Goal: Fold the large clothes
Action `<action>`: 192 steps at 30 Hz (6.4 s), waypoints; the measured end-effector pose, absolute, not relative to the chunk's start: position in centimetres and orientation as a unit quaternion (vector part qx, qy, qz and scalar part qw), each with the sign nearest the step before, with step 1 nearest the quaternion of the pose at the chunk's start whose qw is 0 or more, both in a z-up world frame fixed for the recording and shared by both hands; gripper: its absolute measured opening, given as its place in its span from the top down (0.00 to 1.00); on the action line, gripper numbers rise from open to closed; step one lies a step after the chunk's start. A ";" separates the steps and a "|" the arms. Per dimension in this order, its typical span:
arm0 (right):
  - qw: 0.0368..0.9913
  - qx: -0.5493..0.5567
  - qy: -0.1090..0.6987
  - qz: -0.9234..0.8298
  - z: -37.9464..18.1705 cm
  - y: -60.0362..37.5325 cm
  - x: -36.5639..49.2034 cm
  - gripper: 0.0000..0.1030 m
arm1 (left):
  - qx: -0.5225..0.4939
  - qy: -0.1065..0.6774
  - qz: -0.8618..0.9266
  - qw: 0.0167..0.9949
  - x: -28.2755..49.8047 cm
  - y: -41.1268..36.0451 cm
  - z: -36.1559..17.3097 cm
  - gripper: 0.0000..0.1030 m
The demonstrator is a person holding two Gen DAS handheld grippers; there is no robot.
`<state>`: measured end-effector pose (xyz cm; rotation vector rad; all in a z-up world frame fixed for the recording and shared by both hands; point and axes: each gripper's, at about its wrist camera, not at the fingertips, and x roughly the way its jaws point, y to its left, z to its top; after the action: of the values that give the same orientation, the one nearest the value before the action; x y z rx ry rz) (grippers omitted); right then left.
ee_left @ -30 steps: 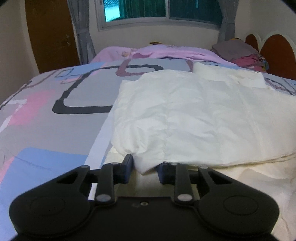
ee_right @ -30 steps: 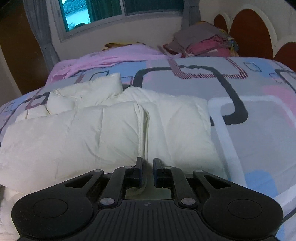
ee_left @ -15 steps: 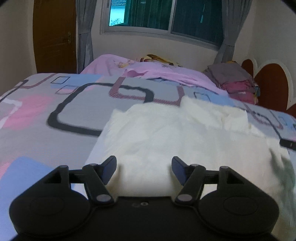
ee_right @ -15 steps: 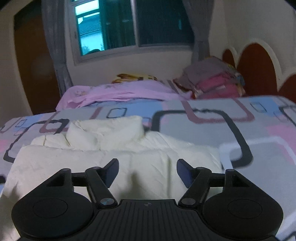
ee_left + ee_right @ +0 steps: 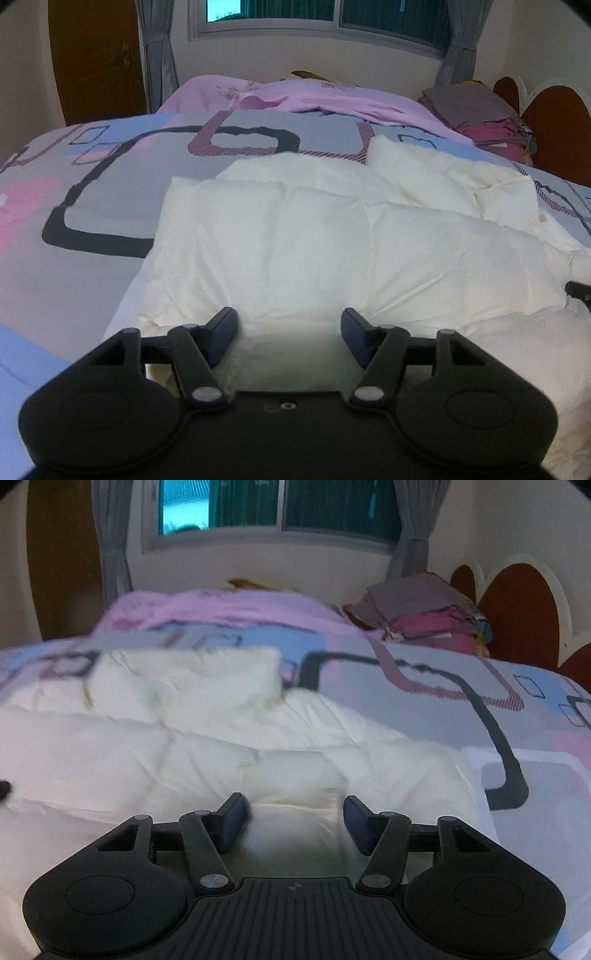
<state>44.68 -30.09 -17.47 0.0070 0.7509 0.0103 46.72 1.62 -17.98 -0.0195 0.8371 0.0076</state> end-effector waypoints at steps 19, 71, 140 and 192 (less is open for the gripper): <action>0.941 0.007 0.333 0.055 -13.7 -29.5 36.7 0.43 | 0.002 0.393 0.002 0.920 40.8 1.6 -15.2 0.36; 0.925 0.036 0.374 0.056 -10.9 -28.6 21.4 0.38 | 0.047 0.408 -0.048 0.911 27.5 2.6 -11.7 0.27; 0.886 0.138 0.438 -0.063 -15.4 -34.8 5.6 0.76 | -0.088 0.474 -0.095 0.871 15.8 13.3 -16.3 0.87; 0.950 0.127 0.280 -0.046 -5.7 -39.3 37.2 0.90 | -0.078 0.293 -0.020 0.953 43.1 8.2 -5.9 0.94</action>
<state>37.16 -39.25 -5.72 0.2585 0.5692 -0.0936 43.11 8.18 -5.95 -0.1592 0.5952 -0.0401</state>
